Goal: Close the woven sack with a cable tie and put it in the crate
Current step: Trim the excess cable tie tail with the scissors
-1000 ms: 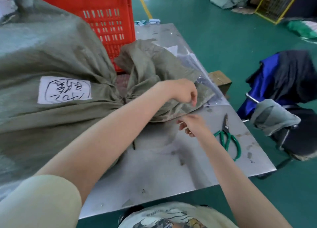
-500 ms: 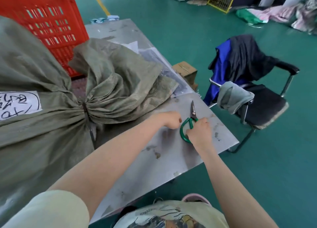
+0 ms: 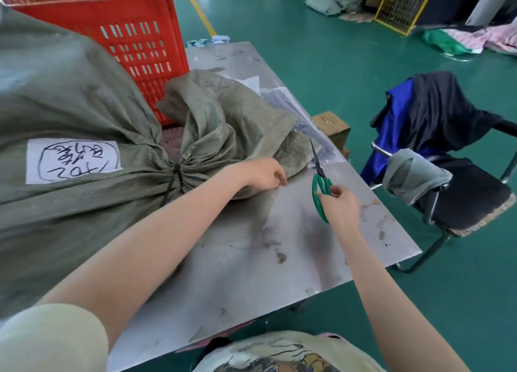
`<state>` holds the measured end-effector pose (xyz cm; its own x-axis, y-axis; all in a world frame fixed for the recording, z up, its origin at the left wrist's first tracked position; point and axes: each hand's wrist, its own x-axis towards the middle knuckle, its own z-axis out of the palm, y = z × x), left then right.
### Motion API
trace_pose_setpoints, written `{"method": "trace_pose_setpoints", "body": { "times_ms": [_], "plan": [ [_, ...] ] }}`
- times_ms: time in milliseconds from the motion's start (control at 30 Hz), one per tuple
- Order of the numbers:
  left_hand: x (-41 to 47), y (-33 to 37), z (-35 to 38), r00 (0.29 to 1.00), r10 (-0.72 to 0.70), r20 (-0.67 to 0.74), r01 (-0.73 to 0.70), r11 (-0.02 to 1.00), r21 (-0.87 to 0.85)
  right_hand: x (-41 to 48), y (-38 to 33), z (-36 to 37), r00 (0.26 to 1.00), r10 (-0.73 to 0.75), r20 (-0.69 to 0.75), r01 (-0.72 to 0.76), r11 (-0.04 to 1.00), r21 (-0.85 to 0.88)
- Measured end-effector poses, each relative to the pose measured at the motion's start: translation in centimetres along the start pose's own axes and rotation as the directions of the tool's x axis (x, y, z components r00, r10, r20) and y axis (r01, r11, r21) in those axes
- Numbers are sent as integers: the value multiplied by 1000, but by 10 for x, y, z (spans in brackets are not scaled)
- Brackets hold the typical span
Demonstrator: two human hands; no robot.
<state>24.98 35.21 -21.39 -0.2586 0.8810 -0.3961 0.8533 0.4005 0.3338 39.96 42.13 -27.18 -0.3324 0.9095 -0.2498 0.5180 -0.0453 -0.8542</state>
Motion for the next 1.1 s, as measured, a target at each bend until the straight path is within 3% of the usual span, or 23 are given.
{"method": "trace_pose_setpoints", "body": {
  "times_ms": [167, 333, 500, 667, 833, 1100],
  "plan": [
    [-35, -33, -35, 988, -41, -149, 46, 998, 30, -4, -26, 32, 981, -162, 103, 165, 986, -24],
    [-70, -73, -51, 950, -160, -267, 195, 975, 109, -7, -44, 67, 944, -255, 210, 275, 959, -69],
    [-88, -103, -58, 918, -285, -274, 321, 942, 94, -12, -54, 86, 905, -331, 267, 385, 904, -185],
    [-99, -112, -70, 899, -396, -188, 421, 899, 119, -15, -64, 86, 864, -403, 302, 486, 823, -293],
    [-94, -115, -80, 873, -374, -312, 450, 866, 220, -21, -69, 74, 813, -522, 259, 582, 743, -330],
    [-90, -128, -87, 903, -320, -286, 384, 900, 204, -20, -78, 67, 657, -650, 382, 750, 513, -418]
  ]
}}
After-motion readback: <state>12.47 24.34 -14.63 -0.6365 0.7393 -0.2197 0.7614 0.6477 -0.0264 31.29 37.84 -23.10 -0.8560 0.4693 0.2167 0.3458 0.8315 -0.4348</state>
